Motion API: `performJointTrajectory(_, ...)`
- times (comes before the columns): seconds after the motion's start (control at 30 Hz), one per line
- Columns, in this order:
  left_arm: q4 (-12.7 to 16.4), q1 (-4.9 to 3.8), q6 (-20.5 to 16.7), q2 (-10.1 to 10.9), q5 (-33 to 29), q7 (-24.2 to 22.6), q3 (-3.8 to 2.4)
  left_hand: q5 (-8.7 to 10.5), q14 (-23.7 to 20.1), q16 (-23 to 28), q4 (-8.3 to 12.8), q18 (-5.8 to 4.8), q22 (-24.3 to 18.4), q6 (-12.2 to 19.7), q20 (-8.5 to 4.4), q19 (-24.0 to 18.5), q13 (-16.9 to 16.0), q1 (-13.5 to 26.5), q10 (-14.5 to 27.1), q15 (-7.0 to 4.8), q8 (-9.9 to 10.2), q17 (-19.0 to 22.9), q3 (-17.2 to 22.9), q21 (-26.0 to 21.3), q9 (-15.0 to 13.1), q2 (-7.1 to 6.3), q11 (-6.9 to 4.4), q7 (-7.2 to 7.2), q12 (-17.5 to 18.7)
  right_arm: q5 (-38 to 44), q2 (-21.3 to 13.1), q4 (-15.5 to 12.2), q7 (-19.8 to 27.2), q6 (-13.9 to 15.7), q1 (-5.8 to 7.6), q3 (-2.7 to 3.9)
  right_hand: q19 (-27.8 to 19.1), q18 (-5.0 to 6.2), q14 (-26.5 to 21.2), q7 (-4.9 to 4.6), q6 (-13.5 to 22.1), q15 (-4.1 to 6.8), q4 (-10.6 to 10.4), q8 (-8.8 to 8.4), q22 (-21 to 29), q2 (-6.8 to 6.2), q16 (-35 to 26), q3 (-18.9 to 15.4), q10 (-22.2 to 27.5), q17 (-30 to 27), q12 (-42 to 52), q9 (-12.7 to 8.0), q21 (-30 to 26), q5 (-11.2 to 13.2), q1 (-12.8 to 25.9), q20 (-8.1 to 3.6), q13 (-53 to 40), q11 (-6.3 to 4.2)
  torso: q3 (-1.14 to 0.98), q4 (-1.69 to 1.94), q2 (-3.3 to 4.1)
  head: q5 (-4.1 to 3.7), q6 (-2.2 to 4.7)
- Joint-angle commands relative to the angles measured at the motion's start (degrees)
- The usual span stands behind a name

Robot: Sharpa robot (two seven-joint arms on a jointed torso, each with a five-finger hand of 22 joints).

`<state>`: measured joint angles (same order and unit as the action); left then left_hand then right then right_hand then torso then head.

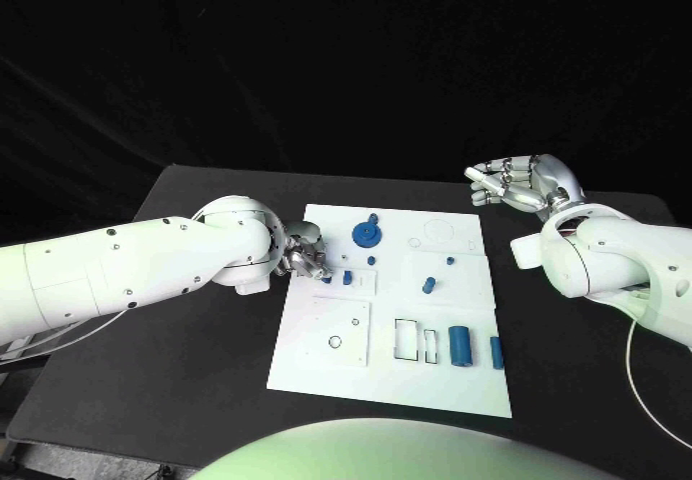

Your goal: Assemble the parts on the task board

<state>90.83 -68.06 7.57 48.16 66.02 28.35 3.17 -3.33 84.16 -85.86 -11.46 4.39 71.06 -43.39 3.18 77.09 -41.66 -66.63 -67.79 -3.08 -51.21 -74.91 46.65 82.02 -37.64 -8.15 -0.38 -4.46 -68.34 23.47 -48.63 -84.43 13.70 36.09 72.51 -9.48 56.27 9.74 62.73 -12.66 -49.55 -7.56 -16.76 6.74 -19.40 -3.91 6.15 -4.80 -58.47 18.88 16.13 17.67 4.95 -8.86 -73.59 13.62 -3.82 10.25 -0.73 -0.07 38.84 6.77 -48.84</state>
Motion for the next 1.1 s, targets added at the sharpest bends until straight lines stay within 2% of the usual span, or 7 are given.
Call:
performJointTrajectory(0.03, 0.17, 0.09, 1.36, -0.15, -0.90, -0.13, 0.06, -0.25, 3.30, -0.37, 6.29, -0.22, 0.16, -0.88, -0.08, 0.36, -0.15, 1.01, -0.47, -0.39, -0.31, -5.76, 6.75, 0.26, -0.24, -0.39, 0.09, 0.61, -0.34, 0.53, 0.02, -0.03, 0.47, -0.87, -0.03, 0.01, -0.32, 0.70, -0.30, -1.28, -0.34, 0.10, 0.03, -0.30, 0.09, 0.44, -0.35, -0.32, 0.43, -0.09, 0.25, -0.06, -0.29, -0.10, -0.16, 0.11, 0.10, -0.11, -0.03, 0.00, -0.02, -0.02, -0.04)
performJointTrajectory(0.37, -0.09, 0.09, 0.86, -0.37, -1.61, -0.15, 0.07, -0.12, 3.41, -0.43, 5.14, -0.22, 0.20, -1.39, -0.27, 0.39, -0.03, 2.92, -0.85, -0.63, -0.60, -5.91, 6.62, 0.25, -0.26, -1.26, -0.20, 0.99, -0.28, 0.53, -0.01, -0.03, 0.44, -0.84, -0.03, 0.01, -0.32, 0.70, -0.30, -1.29, -0.36, 0.09, 0.05, -0.32, 0.20, 0.61, -0.38, -0.52, 0.47, -0.16, 0.29, -0.09, -0.30, -0.09, -0.10, 0.12, 0.10, -0.11, -0.01, 0.00, -0.01, -0.10, -0.15)
performJointTrajectory(0.6, -0.16, 0.09, 0.13, -0.40, -1.90, -0.18, 0.07, -0.09, 3.55, -0.56, 3.24, -0.25, 0.32, -1.95, -0.54, 0.51, 0.02, 5.57, -1.10, -0.90, -0.66, -6.24, 5.72, 0.25, -0.07, -2.12, -0.50, 1.36, -0.22, 0.49, 0.00, -0.02, 0.45, -0.85, -0.03, 0.01, -0.32, 0.70, -0.30, -1.28, -0.36, 0.09, 0.02, -0.32, 0.25, 0.77, -0.39, -0.58, 0.49, -0.20, 0.30, -0.10, -0.30, -0.09, -0.02, 0.12, 0.10, -0.10, -0.01, 0.00, 0.00, -0.12, -0.10)
performJointTrajectory(0.7, -0.23, 0.09, -0.04, -0.40, -1.93, -0.15, 0.07, -0.10, 3.56, -0.56, 1.74, -0.24, 0.29, -2.30, -0.66, 0.52, 0.12, 7.32, -1.12, -1.00, -0.59, -6.25, 4.95, 0.20, 0.12, -2.28, -0.58, 1.46, -0.16, 0.38, 0.00, -0.02, 0.45, -0.87, -0.03, 0.01, -0.32, 0.70, -0.30, -1.29, -0.36, 0.09, 0.01, -0.33, 0.29, 0.89, -0.41, -0.64, 0.50, -0.22, 0.32, -0.11, -0.31, -0.09, 0.05, 0.12, 0.10, -0.10, -0.03, 0.00, -0.03, -0.14, -0.05)
performJointTrajectory(0.8, -0.29, 0.09, -0.10, -0.41, -1.94, -0.13, 0.07, -0.08, 3.57, -0.56, 1.33, -0.25, 0.31, -2.41, -0.70, 0.55, 0.23, 7.92, -1.08, -1.04, -0.56, -6.26, 4.57, 0.20, 0.18, -2.51, -0.62, 1.50, -0.11, 0.30, 0.01, -0.01, 0.46, -0.89, -0.03, 0.01, -0.31, 0.71, -0.28, -1.29, -0.39, 0.08, -0.03, -0.36, 0.48, 1.56, -0.45, -0.97, 0.56, -0.36, 0.39, -0.17, -0.30, -0.08, 0.52, 0.14, 0.11, -0.10, -0.03, -0.01, -0.04, -0.16, -0.07)
performJointTrajectory(1.1, -0.51, 0.09, -0.06, -0.46, -1.95, -0.06, 0.07, -0.11, 3.58, -0.55, -0.68, -0.25, 0.27, -2.96, -0.79, 0.59, 0.20, 10.11, -1.14, -1.09, -0.50, -6.26, 1.72, 0.11, 0.46, -3.12, -0.65, 1.55, -0.17, 0.20, 0.03, 0.02, 0.52, -0.94, -0.04, 0.01, -0.31, 0.71, -0.28, -1.29, -0.39, 0.08, -0.03, -0.36, 0.48, 1.56, -0.45, -0.97, 0.56, -0.36, 0.39, -0.17, -0.30, -0.08, 0.52, 0.14, 0.11, -0.10, -0.04, 0.00, -0.01, -0.15, -0.15)
